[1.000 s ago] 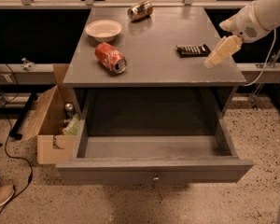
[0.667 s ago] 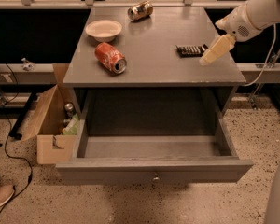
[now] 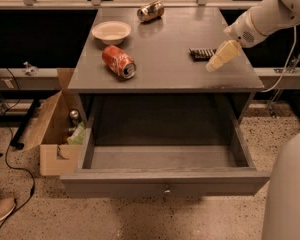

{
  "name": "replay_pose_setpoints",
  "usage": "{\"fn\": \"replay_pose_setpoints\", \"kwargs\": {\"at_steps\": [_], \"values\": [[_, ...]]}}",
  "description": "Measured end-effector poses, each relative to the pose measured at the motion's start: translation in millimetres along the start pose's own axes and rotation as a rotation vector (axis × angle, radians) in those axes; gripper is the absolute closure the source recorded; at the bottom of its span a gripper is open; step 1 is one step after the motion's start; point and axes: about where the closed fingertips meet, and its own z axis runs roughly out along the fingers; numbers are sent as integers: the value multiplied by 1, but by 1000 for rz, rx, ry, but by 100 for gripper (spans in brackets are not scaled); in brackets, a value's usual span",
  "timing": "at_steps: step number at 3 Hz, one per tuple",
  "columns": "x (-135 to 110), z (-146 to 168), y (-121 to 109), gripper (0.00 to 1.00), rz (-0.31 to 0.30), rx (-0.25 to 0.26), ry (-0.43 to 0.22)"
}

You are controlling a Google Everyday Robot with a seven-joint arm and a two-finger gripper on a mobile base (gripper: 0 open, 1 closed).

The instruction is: Place rxbar chocolate into top drawer

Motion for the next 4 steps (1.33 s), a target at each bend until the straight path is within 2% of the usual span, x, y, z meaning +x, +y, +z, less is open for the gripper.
{"fn": "replay_pose_setpoints", "kwargs": {"at_steps": [1, 4], "values": [[-2, 10, -3, 0, 5, -26, -19], [-18, 37, -20, 0, 30, 11, -50]]}}
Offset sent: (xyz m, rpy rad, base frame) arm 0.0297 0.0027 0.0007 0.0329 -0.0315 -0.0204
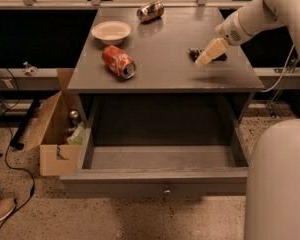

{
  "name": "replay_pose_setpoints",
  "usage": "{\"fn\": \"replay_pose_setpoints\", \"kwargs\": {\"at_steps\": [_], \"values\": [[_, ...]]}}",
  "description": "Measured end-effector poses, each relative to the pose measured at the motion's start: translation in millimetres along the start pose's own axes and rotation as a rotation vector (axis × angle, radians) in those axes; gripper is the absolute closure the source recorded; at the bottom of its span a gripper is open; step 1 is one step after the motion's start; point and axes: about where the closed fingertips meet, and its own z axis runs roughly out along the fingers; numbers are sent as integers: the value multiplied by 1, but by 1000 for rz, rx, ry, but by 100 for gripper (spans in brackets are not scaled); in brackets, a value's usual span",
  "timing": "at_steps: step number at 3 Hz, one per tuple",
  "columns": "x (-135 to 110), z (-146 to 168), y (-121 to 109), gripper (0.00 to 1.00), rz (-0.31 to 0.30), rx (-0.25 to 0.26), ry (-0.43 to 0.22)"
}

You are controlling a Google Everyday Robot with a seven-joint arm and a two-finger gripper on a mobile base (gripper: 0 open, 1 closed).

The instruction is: Place rxbar chocolate into top drawer

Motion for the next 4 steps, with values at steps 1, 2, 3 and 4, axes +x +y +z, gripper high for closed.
{"fn": "replay_pose_setpoints", "kwargs": {"at_steps": [1, 2, 3, 4], "values": [[-3, 12, -2, 0, 20, 0, -6], [-2, 25, 1, 0, 41, -31, -11], [1, 36, 5, 0, 59, -64, -8], [5, 45, 9, 0, 75, -96, 1]]}}
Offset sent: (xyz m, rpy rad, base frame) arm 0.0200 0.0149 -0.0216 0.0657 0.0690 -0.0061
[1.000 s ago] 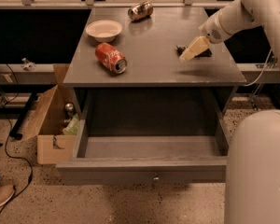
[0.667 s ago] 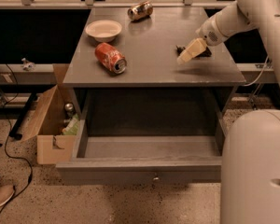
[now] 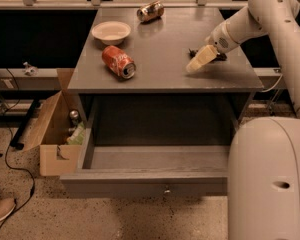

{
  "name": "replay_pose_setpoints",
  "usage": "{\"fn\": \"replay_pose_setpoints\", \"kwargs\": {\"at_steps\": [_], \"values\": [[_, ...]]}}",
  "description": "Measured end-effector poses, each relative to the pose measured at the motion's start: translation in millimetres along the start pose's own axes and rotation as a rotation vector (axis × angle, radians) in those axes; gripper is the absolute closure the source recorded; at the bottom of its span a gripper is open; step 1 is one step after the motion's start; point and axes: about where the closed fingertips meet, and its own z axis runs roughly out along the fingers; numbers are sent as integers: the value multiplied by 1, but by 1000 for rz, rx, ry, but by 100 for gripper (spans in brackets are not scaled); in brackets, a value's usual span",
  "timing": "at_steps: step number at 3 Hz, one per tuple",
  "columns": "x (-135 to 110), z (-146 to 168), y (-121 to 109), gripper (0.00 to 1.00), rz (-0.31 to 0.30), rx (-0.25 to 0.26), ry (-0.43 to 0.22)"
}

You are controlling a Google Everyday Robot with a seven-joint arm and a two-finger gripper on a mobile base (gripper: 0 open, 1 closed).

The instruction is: Place rxbar chocolate into top drawer

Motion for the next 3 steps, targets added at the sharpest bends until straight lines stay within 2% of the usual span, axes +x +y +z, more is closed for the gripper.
{"fn": "replay_pose_setpoints", "kwargs": {"at_steps": [1, 2, 3], "values": [[5, 7, 3, 0, 19, -32, 7], [14, -3, -2, 23, 48, -28, 9], [22, -25, -10, 53, 70, 9, 4]]}}
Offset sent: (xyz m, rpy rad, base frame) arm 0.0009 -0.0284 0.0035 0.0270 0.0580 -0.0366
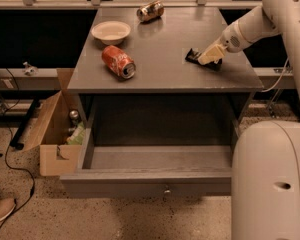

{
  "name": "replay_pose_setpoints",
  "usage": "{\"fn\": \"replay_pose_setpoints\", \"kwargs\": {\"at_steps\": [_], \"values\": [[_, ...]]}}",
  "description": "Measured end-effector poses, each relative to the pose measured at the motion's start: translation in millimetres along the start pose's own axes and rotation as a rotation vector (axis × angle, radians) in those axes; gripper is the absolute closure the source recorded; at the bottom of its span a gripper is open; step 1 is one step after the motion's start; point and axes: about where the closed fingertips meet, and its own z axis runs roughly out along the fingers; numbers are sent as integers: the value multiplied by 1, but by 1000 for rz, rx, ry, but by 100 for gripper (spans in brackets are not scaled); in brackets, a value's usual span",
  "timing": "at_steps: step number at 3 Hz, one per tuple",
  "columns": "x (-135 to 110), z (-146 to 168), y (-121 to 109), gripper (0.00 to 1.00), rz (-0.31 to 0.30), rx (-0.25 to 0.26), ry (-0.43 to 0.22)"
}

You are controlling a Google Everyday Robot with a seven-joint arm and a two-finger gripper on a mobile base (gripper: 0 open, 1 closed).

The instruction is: Place rxbar chocolate into top drawer

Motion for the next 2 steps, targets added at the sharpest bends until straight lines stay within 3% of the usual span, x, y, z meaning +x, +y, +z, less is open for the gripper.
{"fn": "replay_pose_setpoints", "kwargs": {"at_steps": [1, 2], "values": [[7, -13, -2, 77, 15, 19, -5], [-2, -43, 4, 100, -10, 52, -69]]}}
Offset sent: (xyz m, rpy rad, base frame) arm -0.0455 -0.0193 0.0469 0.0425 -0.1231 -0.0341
